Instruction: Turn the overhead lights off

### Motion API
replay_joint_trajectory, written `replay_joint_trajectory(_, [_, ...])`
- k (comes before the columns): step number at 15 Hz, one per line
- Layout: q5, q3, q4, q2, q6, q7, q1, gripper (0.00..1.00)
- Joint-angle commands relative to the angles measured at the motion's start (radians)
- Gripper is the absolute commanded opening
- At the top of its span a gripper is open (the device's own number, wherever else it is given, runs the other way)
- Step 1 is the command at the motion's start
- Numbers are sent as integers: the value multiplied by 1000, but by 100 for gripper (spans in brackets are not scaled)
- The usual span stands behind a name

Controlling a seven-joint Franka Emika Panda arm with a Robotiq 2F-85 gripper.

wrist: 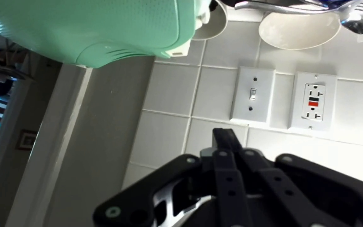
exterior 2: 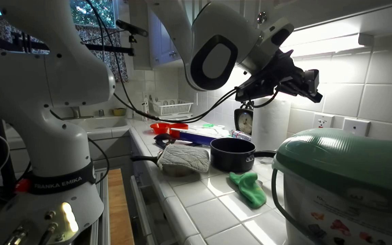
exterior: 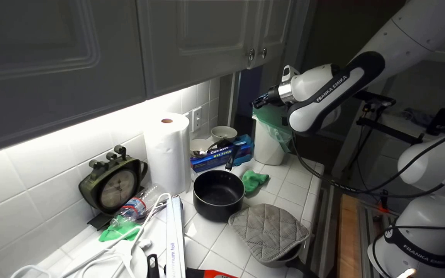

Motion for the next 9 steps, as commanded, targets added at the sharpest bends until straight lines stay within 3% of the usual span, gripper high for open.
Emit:
replay_joint_trajectory(1, [202,97,40,69,15,-121,-22,0])
replay_joint_trajectory(5, [270,138,72,197,81,-211,6,0])
replay_joint_trajectory(9, [270,30,131,350,140,-333,122,0])
